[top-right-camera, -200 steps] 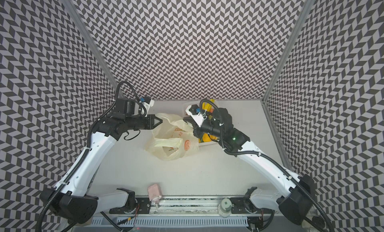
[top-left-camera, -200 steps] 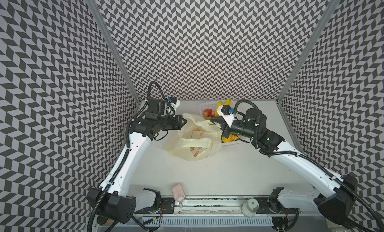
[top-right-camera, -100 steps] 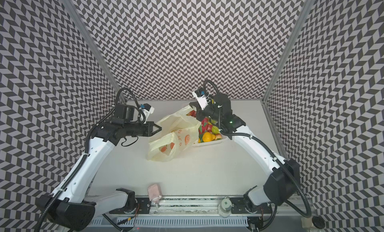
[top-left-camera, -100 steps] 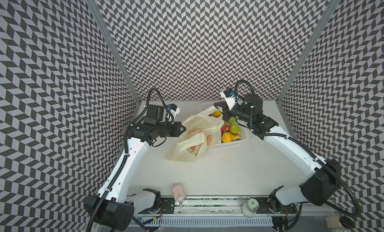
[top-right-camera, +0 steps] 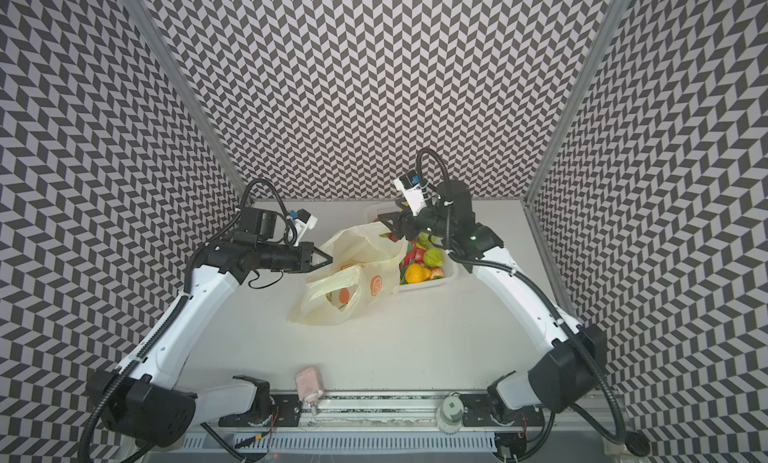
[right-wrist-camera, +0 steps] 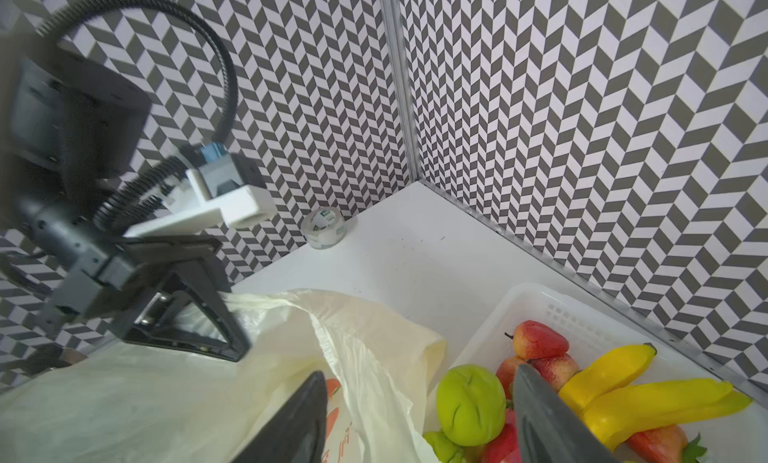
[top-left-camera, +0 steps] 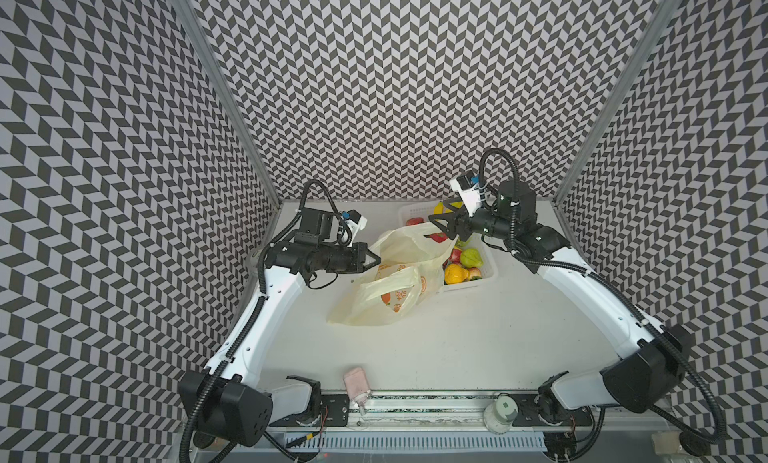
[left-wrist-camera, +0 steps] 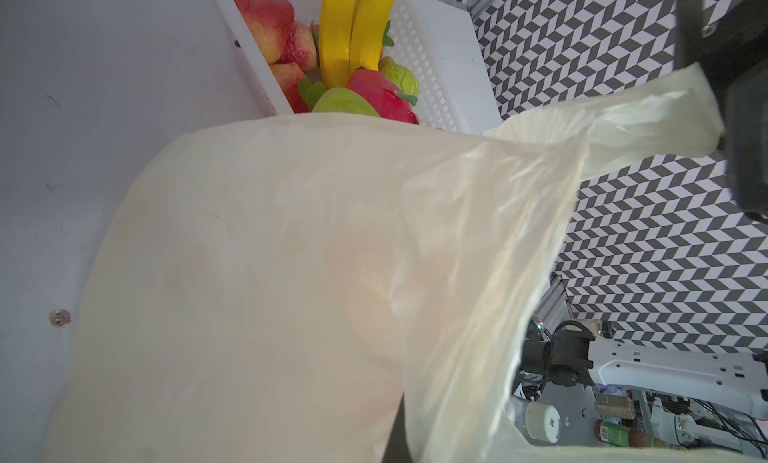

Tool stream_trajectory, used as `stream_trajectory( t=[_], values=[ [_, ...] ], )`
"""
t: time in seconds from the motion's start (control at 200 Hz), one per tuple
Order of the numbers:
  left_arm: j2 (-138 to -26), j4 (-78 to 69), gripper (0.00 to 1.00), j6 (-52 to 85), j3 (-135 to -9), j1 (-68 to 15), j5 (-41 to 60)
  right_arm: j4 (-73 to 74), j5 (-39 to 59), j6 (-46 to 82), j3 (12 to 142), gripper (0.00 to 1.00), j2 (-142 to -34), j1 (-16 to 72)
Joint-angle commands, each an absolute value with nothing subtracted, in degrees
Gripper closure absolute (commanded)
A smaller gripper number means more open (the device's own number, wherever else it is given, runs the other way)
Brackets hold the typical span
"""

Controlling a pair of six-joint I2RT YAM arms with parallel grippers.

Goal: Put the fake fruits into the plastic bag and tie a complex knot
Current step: 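Move the right gripper over the fruit basket and lower it toward the fruits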

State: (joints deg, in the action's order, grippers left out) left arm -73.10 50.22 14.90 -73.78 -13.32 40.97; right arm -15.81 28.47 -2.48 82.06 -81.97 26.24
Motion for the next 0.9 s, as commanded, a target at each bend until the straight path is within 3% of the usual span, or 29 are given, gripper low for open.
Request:
stream_trajectory(
  t=[0.0,0.125,0.275,0.481,0.896],
  values=[
    [-73.86,48.82,1.00,15.29,-74.71,-12.36,44.00,-20.87,30.93,0.30,85.91,0.17,-78.40,25.04],
    [-75.00,48.13,1.00,15.47,-74.29,-10.68,46.20,-22.46,31.70,3.84,86.35,0.05,-75.35,22.34],
    [-75.16,45.23,1.00,17.71,-72.71,-8.27,51.27,-23.98,31.90,6.57,85.03,0.00,-72.94,16.47],
    [-75.33,45.47,1.00,18.61,-73.12,-7.79,52.40,-25.03,31.89,9.71,78.20,0.00,-73.42,8.33],
    [-76.11,47.95,1.00,16.46,-75.05,-6.97,54.95,-35.27,22.42,5.63,72.65,0.11,-79.50,9.42]
  ],
)
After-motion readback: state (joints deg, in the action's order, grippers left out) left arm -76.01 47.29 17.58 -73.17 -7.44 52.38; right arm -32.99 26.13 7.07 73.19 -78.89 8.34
